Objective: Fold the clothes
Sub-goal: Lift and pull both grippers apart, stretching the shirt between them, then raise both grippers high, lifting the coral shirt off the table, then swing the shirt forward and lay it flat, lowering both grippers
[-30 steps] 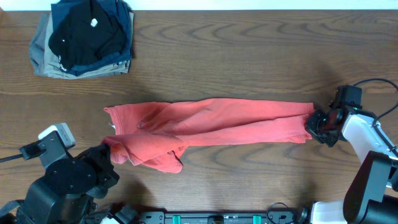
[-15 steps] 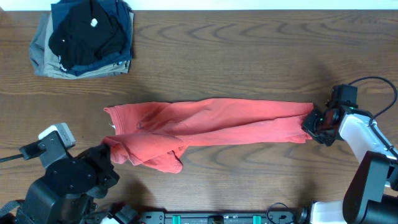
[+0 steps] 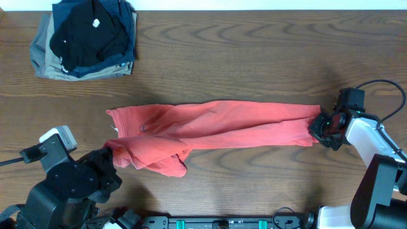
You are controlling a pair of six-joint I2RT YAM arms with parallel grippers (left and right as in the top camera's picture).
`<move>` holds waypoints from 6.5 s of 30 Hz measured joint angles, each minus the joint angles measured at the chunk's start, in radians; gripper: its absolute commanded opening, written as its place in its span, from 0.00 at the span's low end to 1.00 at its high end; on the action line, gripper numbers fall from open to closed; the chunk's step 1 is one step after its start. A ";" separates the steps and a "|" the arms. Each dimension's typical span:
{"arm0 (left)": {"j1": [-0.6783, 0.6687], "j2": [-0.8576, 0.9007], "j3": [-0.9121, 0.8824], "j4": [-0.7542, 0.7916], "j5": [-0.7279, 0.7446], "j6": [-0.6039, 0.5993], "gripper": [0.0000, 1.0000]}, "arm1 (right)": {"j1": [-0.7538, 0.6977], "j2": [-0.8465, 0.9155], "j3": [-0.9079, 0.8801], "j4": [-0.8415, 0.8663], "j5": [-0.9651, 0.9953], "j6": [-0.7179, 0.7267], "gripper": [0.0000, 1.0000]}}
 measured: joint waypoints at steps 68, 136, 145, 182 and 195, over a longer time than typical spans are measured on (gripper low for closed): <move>0.000 0.180 0.752 -0.074 -0.037 0.195 0.06 | -0.059 -0.429 1.388 -1.060 0.005 -0.238 0.01; 0.298 0.831 0.956 -0.060 0.154 0.430 0.06 | -0.283 -0.009 1.440 -0.898 -0.406 -0.372 0.01; 0.306 1.090 0.954 0.253 0.176 0.436 0.06 | -0.101 0.107 1.404 -0.616 -0.312 -0.273 0.01; 0.596 1.413 0.875 0.058 0.503 0.464 0.06 | -0.220 0.283 1.445 -0.815 -0.259 -0.268 0.01; 0.585 1.056 0.906 -0.126 0.510 0.497 0.06 | -0.244 0.139 1.445 -1.125 -0.170 -0.308 0.01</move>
